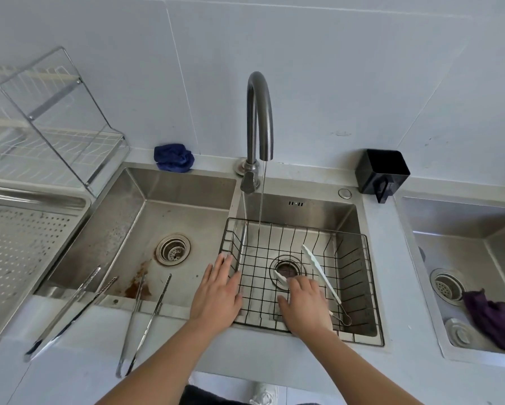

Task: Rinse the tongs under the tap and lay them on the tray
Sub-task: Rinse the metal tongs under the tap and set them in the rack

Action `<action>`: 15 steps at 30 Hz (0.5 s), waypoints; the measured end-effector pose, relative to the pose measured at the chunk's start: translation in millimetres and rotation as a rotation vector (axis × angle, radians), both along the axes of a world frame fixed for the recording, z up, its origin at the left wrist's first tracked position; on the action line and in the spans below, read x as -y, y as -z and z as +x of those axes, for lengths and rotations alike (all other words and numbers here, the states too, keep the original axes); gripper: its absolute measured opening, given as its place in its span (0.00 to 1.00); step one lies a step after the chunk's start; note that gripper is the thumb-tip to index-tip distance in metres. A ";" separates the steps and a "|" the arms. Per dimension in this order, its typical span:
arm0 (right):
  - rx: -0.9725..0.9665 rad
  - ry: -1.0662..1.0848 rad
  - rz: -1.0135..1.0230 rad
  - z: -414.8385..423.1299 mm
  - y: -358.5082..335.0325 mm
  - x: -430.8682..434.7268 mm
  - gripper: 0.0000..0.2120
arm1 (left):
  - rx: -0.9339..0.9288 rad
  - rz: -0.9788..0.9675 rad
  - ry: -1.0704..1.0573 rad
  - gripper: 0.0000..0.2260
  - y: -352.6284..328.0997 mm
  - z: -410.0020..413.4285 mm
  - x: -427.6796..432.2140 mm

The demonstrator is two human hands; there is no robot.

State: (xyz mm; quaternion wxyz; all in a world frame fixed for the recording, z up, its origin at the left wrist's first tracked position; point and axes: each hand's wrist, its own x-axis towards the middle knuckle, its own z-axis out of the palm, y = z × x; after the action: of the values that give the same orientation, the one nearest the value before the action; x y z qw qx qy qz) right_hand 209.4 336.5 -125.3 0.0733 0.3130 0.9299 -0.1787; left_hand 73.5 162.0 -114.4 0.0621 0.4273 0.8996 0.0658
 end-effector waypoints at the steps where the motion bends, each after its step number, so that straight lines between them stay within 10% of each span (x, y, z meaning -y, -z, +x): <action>1: 0.000 0.002 0.002 0.3 -0.5 0.3 0.23 | 0.011 0.009 -0.007 0.24 -2.8 1.6 -0.6; 15: -0.007 -0.025 0.031 -0.4 4.8 -0.8 0.23 | -0.134 0.096 -0.618 0.19 -63.4 -16.9 111.4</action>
State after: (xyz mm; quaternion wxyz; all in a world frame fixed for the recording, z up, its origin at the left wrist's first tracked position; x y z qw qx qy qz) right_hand 209.0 337.3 -130.1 0.0677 0.3020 0.9365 -0.1646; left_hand 56.6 50.6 -51.0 -0.0405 0.1396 0.9848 0.0955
